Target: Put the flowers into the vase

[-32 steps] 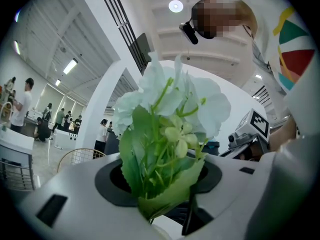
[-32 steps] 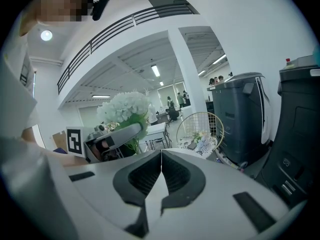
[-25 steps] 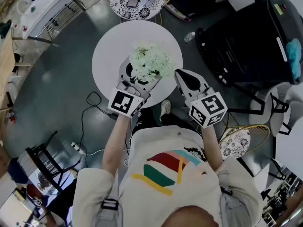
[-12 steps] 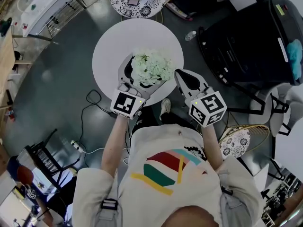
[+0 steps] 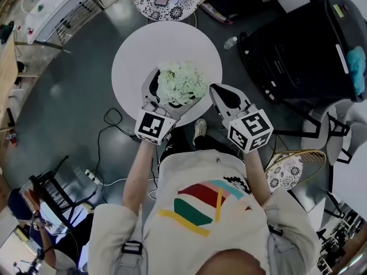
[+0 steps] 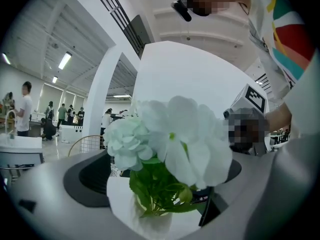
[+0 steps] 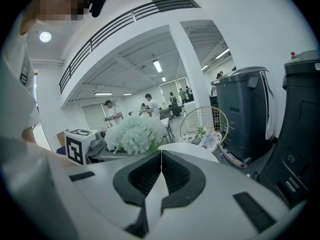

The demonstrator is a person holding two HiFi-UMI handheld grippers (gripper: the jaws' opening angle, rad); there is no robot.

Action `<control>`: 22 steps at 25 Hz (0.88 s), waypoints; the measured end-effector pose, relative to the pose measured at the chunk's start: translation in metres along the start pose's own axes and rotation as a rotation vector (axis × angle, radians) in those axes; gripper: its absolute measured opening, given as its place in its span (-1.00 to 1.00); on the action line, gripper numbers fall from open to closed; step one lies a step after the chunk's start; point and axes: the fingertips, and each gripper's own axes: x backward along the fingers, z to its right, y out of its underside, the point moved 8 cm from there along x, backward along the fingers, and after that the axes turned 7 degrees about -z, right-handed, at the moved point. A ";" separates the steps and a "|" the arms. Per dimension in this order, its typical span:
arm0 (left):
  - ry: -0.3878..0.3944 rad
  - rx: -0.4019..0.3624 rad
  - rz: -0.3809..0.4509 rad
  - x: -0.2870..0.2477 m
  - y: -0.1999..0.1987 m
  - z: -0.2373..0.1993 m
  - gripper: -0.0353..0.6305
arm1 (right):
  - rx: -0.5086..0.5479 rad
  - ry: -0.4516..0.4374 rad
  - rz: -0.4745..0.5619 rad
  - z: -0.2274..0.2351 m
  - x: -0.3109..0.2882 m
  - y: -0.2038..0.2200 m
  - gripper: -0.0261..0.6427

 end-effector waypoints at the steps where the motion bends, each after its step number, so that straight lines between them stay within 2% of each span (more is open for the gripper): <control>1: -0.001 0.001 -0.003 0.001 0.001 0.000 0.79 | 0.000 0.000 -0.002 -0.001 0.000 0.001 -0.89; 22: -0.056 0.076 -0.040 0.019 0.028 0.001 0.79 | 0.002 -0.018 -0.038 -0.003 -0.005 0.009 -0.89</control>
